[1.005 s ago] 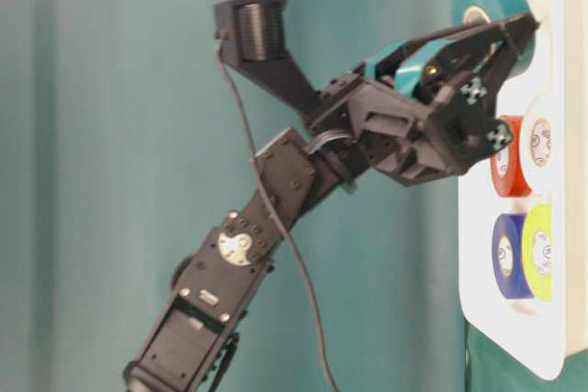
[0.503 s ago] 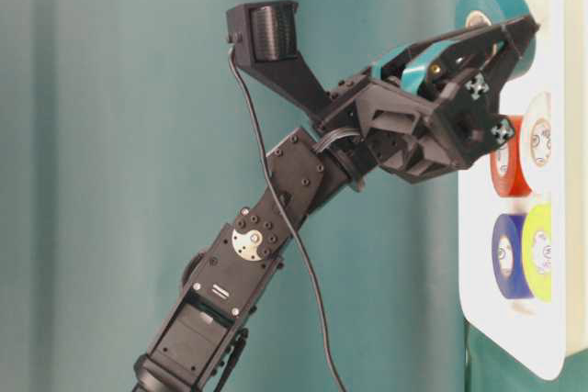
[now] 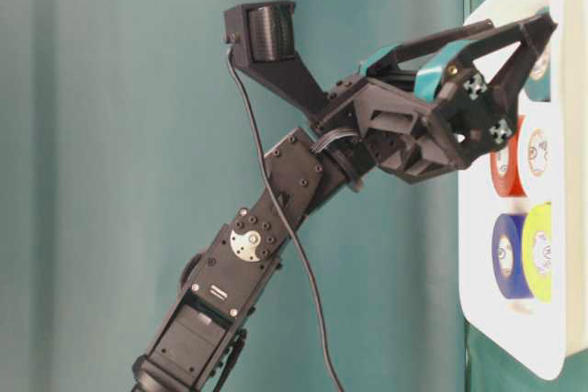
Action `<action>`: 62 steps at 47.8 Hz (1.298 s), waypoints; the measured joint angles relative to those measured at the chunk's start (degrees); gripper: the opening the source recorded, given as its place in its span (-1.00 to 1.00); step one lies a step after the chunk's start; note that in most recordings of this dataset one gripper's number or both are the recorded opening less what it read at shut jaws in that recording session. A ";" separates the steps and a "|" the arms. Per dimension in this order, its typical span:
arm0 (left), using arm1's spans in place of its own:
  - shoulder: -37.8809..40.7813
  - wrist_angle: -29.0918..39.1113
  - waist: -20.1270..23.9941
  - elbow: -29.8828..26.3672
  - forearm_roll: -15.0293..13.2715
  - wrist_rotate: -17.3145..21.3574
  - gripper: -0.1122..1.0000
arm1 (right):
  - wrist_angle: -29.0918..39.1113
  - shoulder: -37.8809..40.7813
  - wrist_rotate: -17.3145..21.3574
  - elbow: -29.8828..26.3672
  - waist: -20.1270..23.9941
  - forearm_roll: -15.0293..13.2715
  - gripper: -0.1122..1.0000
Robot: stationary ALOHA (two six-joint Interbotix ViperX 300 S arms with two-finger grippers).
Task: Put the tape into the white case with the left arm.
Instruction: 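Release the teal roll beside the white roll and withdraw left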
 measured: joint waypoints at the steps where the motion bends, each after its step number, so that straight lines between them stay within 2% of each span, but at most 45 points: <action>1: -0.18 0.00 0.00 0.09 0.00 0.09 0.76 | 0.00 0.09 0.00 0.00 0.00 0.00 -0.97; 9: -2.55 0.00 -0.79 2.02 0.09 0.09 0.77 | -0.09 0.09 0.00 0.00 0.00 0.00 -0.97; 19: -7.47 0.00 -2.29 7.47 0.00 -0.09 0.76 | -0.09 0.00 0.00 0.00 0.00 0.00 -0.97; 31: -14.24 0.00 -6.24 13.62 -0.09 -0.62 0.76 | 0.00 0.00 0.00 0.00 0.00 0.00 -0.97; 38: -17.58 -0.09 -9.14 17.14 -0.09 -3.08 0.75 | -0.09 0.09 0.00 0.00 0.00 0.00 -0.97; 53: -22.59 -0.09 -14.59 23.03 -0.18 -10.81 0.75 | 0.00 0.00 0.00 0.00 0.00 0.00 -0.97; 62: -26.81 -0.18 -16.08 27.07 -0.18 -13.45 0.72 | 0.00 0.00 0.00 0.00 0.00 0.00 -0.97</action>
